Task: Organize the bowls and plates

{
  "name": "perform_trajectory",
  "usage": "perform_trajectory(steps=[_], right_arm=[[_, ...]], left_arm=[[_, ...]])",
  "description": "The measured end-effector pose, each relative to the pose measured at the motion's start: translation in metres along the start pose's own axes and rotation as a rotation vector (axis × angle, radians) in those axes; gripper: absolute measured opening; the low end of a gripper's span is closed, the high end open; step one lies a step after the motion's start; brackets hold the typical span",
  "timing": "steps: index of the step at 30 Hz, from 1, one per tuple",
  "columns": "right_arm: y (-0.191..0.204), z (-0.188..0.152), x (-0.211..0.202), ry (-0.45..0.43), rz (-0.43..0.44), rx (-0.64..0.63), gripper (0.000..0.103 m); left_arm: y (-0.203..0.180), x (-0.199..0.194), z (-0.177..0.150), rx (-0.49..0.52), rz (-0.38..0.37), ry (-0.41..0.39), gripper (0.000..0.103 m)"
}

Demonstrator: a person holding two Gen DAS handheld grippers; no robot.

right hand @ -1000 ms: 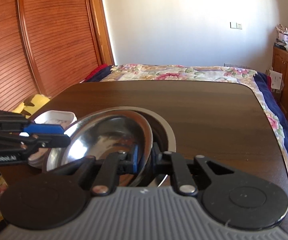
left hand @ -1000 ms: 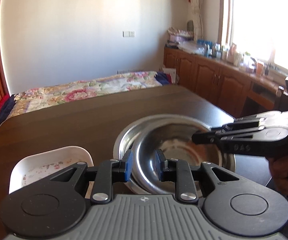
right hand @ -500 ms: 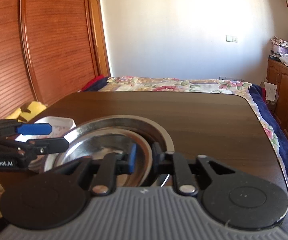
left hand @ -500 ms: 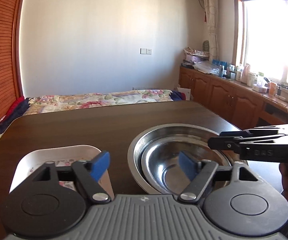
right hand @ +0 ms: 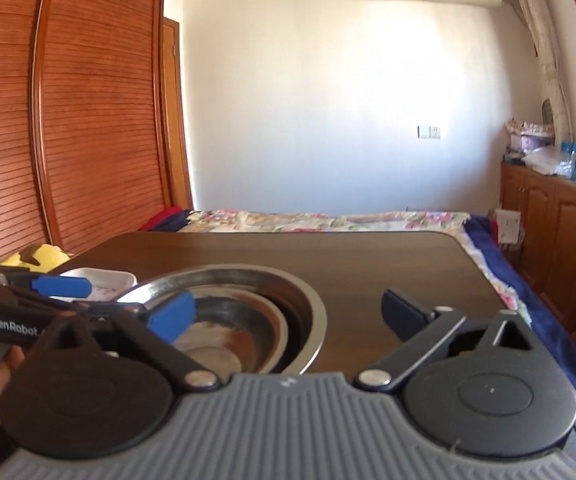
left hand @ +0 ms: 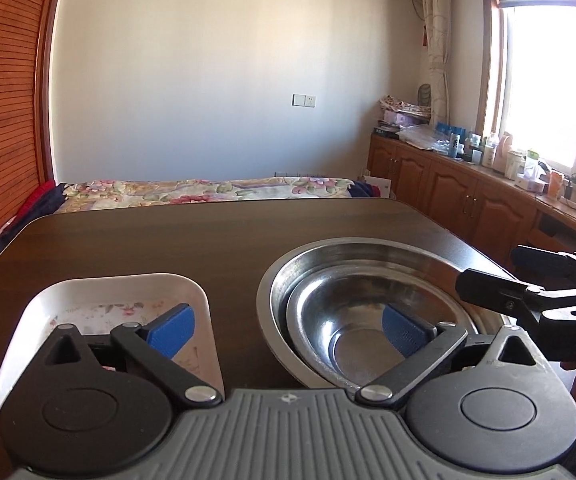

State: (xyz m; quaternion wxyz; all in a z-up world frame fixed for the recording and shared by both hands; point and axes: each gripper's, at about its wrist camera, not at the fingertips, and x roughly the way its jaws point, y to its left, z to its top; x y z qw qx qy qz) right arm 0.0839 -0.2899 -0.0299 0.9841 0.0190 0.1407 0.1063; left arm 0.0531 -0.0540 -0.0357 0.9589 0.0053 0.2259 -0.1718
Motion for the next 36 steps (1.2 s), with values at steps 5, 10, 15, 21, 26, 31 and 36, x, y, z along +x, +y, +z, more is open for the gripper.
perform_trajectory(steps=[5,10,15,21,26,31,36], right_arm=[[-0.003,-0.003,0.004,0.008,-0.021,0.007,0.103],[-0.006,-0.008,0.006,0.017,-0.03,0.021,0.103],[-0.01,-0.011,0.008,0.019,-0.005,0.045,0.103],[-0.01,-0.016,0.009,0.04,0.025,0.06,0.087],[-0.008,-0.019,0.012,0.067,0.037,0.072,0.064],[-0.008,-0.02,0.013,0.075,0.044,0.089,0.047],[-0.007,-0.02,0.013,0.064,0.059,0.097,0.037]], left_arm=[[-0.004,0.002,-0.002,0.011,0.006,0.002,0.102],[-0.003,0.005,-0.005,0.002,-0.006,0.011,0.102],[-0.002,0.006,-0.005,0.009,-0.02,0.009,0.098],[-0.005,0.006,-0.005,0.017,-0.034,0.014,0.077],[-0.005,0.007,-0.006,0.018,-0.039,0.032,0.056],[-0.004,0.008,-0.008,0.01,-0.038,0.042,0.048],[-0.005,0.006,-0.01,0.012,-0.034,0.035,0.043]])
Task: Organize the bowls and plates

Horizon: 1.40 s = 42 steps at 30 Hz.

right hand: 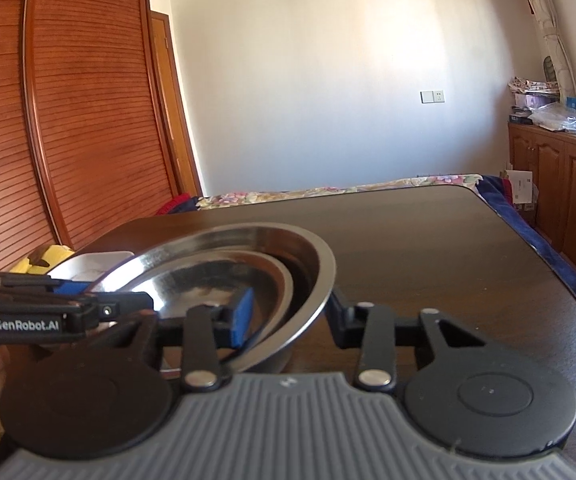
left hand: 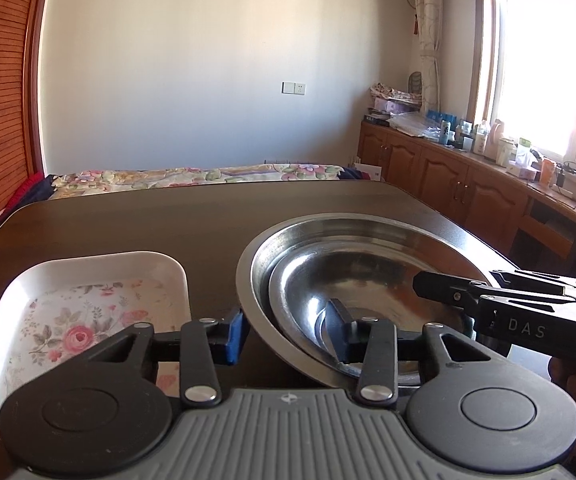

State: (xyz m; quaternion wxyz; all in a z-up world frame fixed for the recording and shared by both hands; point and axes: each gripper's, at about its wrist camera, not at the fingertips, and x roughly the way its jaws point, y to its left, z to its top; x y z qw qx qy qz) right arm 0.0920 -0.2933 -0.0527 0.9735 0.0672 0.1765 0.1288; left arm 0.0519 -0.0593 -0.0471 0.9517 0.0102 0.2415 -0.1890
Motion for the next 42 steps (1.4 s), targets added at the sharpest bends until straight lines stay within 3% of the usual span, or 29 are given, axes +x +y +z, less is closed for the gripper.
perform_trajectory(steps=[12,27,42], right_arm=[[-0.001,0.006,-0.003,-0.037,0.017,0.006,0.035],[0.013,0.033,-0.003,-0.081,0.043,-0.021,0.035],[0.047,0.04,0.01,-0.067,0.104,-0.056,0.035]], left_arm=[[0.01,-0.008,0.0,-0.034,-0.013,-0.01,0.04],[0.028,-0.029,0.035,0.011,-0.017,-0.068,0.04],[0.063,-0.054,0.039,0.003,0.038,-0.092,0.04]])
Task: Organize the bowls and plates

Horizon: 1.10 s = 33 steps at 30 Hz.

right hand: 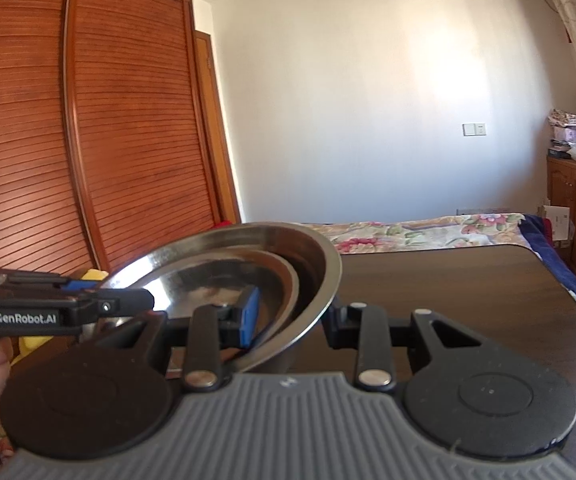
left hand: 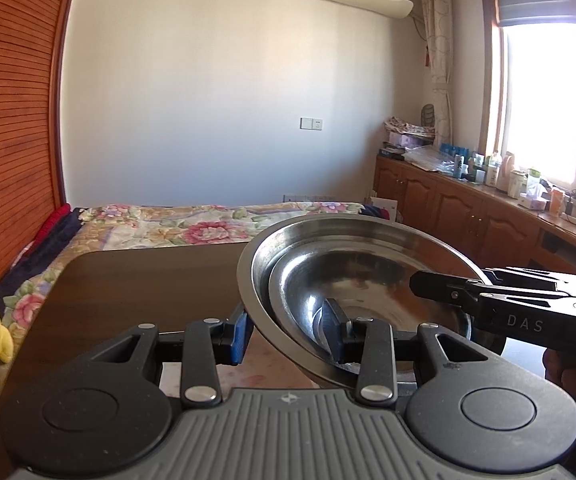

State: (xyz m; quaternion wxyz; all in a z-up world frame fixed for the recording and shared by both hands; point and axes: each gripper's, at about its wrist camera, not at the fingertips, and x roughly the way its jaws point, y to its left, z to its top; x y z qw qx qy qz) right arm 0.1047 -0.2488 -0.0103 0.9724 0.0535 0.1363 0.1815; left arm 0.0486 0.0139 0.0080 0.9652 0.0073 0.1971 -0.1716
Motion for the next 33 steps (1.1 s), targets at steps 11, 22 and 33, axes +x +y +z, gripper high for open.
perform_trajectory(steps=[11,22,33], right_arm=[[0.033,0.001,0.018,0.054,0.071,-0.044,0.035],[0.048,-0.007,0.034,0.094,0.123,-0.069,0.035],[0.057,-0.015,0.042,0.135,0.146,-0.054,0.035]], left_arm=[[0.033,-0.007,-0.009,-0.005,0.065,0.047,0.04],[0.052,-0.003,-0.02,-0.01,0.112,0.085,0.04],[0.061,-0.007,-0.024,-0.032,0.126,0.096,0.04]])
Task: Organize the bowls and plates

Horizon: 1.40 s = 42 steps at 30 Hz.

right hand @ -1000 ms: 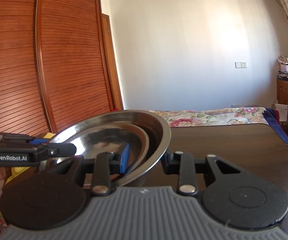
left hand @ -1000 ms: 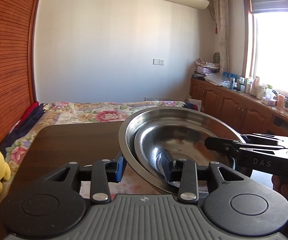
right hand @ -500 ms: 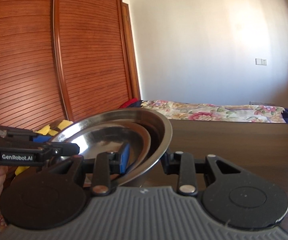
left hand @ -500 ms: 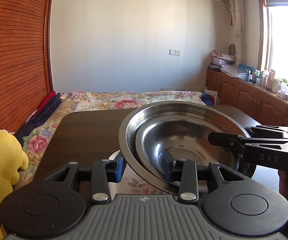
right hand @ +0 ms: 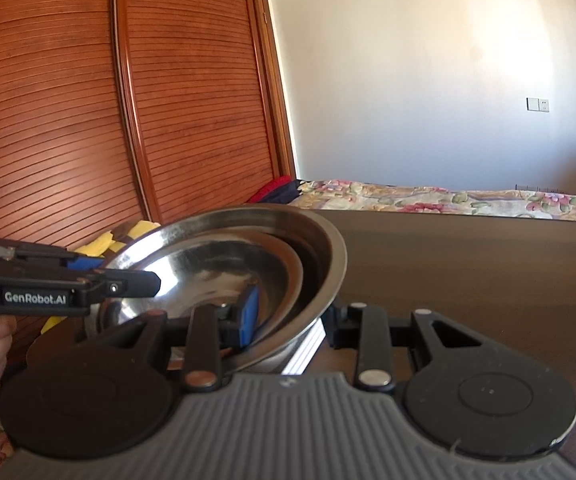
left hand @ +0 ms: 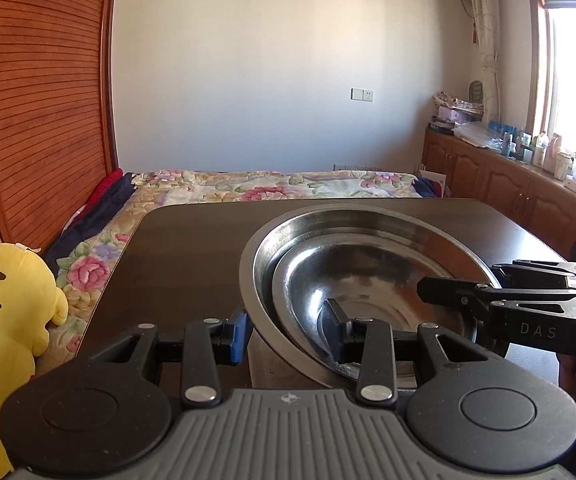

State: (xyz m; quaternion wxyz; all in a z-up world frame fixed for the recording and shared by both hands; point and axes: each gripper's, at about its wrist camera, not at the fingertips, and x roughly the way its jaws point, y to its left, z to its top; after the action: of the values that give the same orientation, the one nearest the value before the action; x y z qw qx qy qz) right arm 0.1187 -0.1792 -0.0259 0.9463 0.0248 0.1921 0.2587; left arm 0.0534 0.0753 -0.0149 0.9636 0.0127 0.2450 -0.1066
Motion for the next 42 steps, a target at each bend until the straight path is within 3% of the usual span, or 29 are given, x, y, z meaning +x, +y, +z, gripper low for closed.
perform_trajectory(steps=[21,24,27,35,42], right_arm=[[0.009,0.0,0.007,0.012,-0.002,0.002,0.038],[0.009,-0.003,0.006,0.007,-0.003,-0.003,0.041],[0.014,-0.004,0.004,-0.008,-0.03,-0.039,0.058],[0.013,-0.001,-0.01,-0.035,-0.072,-0.055,0.062],[0.007,0.002,-0.03,-0.062,-0.126,-0.048,0.064]], left_arm=[[-0.001,0.002,-0.008,0.002,0.007,0.01,0.042],[-0.001,0.002,-0.009,-0.002,-0.001,0.009,0.051],[-0.001,0.001,-0.009,0.006,0.006,-0.004,0.059],[-0.001,-0.011,-0.007,0.008,0.044,-0.036,0.076],[-0.012,-0.028,-0.001,0.013,0.062,-0.071,0.079]])
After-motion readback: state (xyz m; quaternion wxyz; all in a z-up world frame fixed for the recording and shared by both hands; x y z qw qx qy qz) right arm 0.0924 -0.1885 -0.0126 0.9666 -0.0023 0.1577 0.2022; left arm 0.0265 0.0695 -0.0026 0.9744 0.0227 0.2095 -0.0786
